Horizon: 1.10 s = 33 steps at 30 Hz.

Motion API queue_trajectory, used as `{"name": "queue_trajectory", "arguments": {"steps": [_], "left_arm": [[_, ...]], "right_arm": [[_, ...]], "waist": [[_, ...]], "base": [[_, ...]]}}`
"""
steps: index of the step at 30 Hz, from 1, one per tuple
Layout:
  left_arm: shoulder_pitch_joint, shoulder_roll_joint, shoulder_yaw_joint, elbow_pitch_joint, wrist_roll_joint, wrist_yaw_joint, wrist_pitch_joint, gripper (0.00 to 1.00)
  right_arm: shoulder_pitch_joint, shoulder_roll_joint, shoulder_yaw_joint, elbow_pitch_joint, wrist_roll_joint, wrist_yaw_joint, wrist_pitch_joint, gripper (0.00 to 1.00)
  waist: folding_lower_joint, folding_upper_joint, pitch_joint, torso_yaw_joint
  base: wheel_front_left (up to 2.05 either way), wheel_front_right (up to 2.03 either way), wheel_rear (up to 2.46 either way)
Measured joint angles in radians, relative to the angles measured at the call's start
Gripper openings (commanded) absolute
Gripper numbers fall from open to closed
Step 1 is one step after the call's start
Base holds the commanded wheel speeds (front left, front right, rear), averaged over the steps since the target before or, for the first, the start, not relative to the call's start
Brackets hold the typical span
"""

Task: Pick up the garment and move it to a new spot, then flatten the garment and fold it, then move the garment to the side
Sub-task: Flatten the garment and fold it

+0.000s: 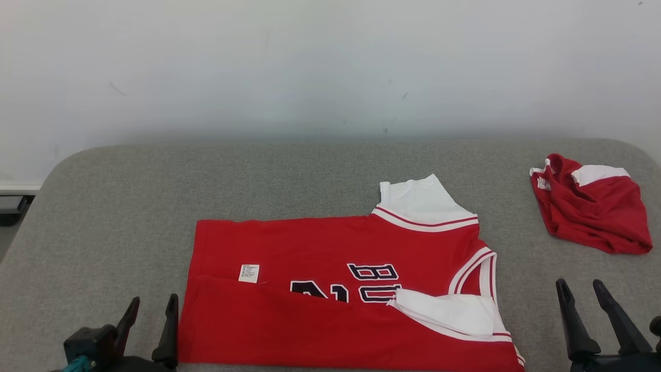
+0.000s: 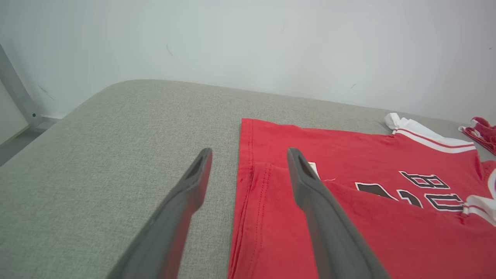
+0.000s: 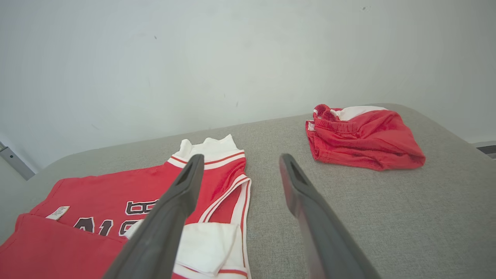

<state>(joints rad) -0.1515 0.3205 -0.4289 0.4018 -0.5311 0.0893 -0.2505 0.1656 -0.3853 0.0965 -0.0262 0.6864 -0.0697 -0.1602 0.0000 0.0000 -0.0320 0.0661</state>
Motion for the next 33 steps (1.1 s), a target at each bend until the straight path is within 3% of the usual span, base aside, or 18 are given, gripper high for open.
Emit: {"name": "queue_trajectory", "arguments": {"steps": [9, 22, 27, 33], "left_arm": [[0.06, -0.001, 0.024, -0.091, 0.03, 0.025, 0.0, 1.0], [0.063, -0.003, 0.022, -0.131, 0.073, 0.026, 0.004, 1.0], [-0.002, 0.0, 0.003, -0.128, 0.081, 0.024, 0.033, 1.0], [-0.133, -0.007, -0.016, -0.09, 0.08, -0.021, 0.089, 1.0]], "right_arm": [[0.033, -0.007, 0.002, -0.024, -0.073, -0.02, -0.026, 1.0], [0.024, -0.01, 0.036, -0.012, -0.099, -0.028, -0.005, 1.0], [-0.06, -0.018, 0.054, 0.005, -0.115, -0.033, 0.037, 1.0], [-0.203, -0.023, 0.092, 0.051, -0.142, -0.032, 0.094, 1.0]], "waist": [[0.0, 0.0, 0.001, -0.004], [0.0, 0.0, 0.014, 0.01], [0.0, 0.0, 0.027, 0.013], [0.0, 0.0001, 0.068, 0.017]], "base": [[0.0, 0.0, 0.0], [0.0, 0.0, 0.0], [0.0, 0.0, 0.0], [0.0, 0.0, 0.0]]}}
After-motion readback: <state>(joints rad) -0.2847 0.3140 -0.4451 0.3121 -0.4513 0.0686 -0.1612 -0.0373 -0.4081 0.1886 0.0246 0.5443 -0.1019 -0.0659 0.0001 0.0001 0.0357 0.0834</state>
